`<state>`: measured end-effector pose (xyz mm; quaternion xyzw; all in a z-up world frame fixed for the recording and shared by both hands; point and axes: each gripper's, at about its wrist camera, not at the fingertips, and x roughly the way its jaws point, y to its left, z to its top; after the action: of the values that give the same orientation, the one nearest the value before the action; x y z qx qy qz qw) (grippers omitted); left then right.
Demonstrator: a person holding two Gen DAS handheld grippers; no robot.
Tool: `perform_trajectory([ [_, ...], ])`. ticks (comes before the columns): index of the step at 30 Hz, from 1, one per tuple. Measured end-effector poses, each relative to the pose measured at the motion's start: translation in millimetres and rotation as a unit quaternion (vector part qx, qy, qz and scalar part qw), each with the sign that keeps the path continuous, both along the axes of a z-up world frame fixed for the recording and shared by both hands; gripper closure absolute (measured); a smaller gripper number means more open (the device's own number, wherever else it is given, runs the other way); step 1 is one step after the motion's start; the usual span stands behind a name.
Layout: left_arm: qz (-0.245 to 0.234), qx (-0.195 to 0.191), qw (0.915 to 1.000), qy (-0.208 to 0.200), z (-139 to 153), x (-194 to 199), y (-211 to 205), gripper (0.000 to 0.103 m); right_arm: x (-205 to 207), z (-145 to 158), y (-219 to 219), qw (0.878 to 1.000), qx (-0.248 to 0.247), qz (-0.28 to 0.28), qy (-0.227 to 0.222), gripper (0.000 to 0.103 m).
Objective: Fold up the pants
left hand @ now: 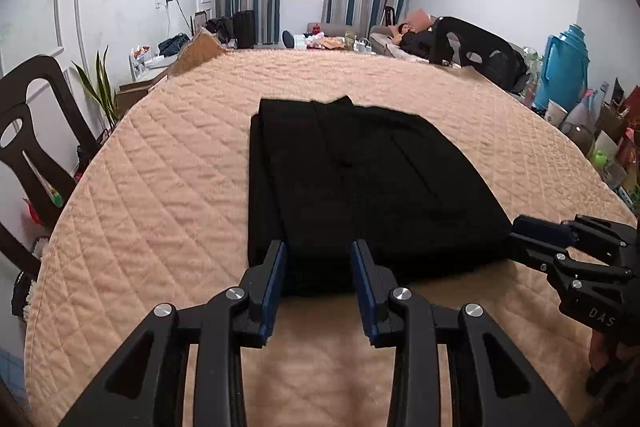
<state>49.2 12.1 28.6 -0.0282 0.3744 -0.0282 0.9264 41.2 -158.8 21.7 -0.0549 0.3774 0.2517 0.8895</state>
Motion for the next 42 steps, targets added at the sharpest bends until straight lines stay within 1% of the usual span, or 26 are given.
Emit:
perform_trajectory([
  [1, 0.000, 0.004, 1.0000, 0.002, -1.4, -3.2, -1.1, 0.067, -5.6, -0.6, -2.5, 1.000, -0.008, -0.007, -0.003, 0.069],
  [5, 0.003, 0.021, 0.9996, 0.018, -11.4, -13.7, -3.4, 0.063, -14.2, -9.9, -6.0, 0.999, -0.032, -0.008, 0.018, 0.069],
  [8, 0.008, 0.032, 0.9991, 0.029, -19.3, -14.8, -2.9, 0.061, -18.0, -17.7, -5.2, 0.998, -0.054, -0.008, 0.026, 0.068],
  [10, 0.011, 0.034, 0.9987, 0.038, -25.1, -13.8, -2.3, 0.059, -16.2, -19.5, -5.5, 0.998, -0.055, -0.011, 0.032, 0.068],
  [11, 0.010, 0.034, 0.9987, 0.036, -26.2, -14.4, -2.1, 0.058, -14.7, -20.4, -5.1, 0.998, -0.057, -0.012, 0.035, 0.068],
  [13, 0.009, 0.038, 0.9986, 0.036, -26.2, -14.3, -3.8, 0.053, -14.5, -20.5, -3.0, 0.997, -0.062, -0.008, 0.034, 0.064],
  [15, 0.008, 0.043, 0.9984, 0.035, -27.0, -13.9, -5.7, 0.050, -15.3, -21.1, -0.9, 0.997, -0.068, -0.008, 0.031, 0.063],
  [19, 0.010, 0.047, 0.9983, 0.034, -27.7, -14.1, -6.4, 0.047, -16.0, -21.4, -0.7, 0.997, -0.063, -0.008, 0.032, 0.063],
  [21, 0.016, 0.051, 0.9980, 0.035, -28.6, -13.2, -6.6, 0.042, -16.1, -21.6, -1.5, 0.997, -0.066, -0.009, 0.031, 0.063],
  [23, 0.018, 0.053, 0.9978, 0.035, -28.8, -12.4, -6.8, 0.042, -15.8, -21.9, -1.8, 0.997, -0.069, -0.010, 0.029, 0.062],
  [24, 0.018, 0.054, 0.9978, 0.035, -28.9, -12.5, -6.7, 0.041, -16.0, -22.1, -2.6, 0.997, -0.068, -0.011, 0.029, 0.061],
  [25, 0.018, 0.055, 0.9977, 0.035, -29.0, -13.0, -6.5, 0.041, -16.0, -22.3, -3.7, 0.997, -0.070, -0.017, 0.029, 0.056],
  [27, 0.020, 0.057, 0.9976, 0.035, -29.2, -13.2, -6.4, 0.039, -16.6, -21.9, -6.9, 0.996, -0.074, -0.035, 0.027, 0.052],
  [29, 0.022, 0.057, 0.9975, 0.035, -29.6, -12.9, -5.9, 0.038, -16.4, -22.0, -10.6, 0.996, -0.068, -0.044, 0.031, 0.052],
  [42, 0.026, 0.057, 0.9974, 0.037, -29.9, -12.5, -4.6, 0.035, -15.7, -21.9, -9.2, 0.996, -0.065, -0.043, 0.035, 0.050],
])
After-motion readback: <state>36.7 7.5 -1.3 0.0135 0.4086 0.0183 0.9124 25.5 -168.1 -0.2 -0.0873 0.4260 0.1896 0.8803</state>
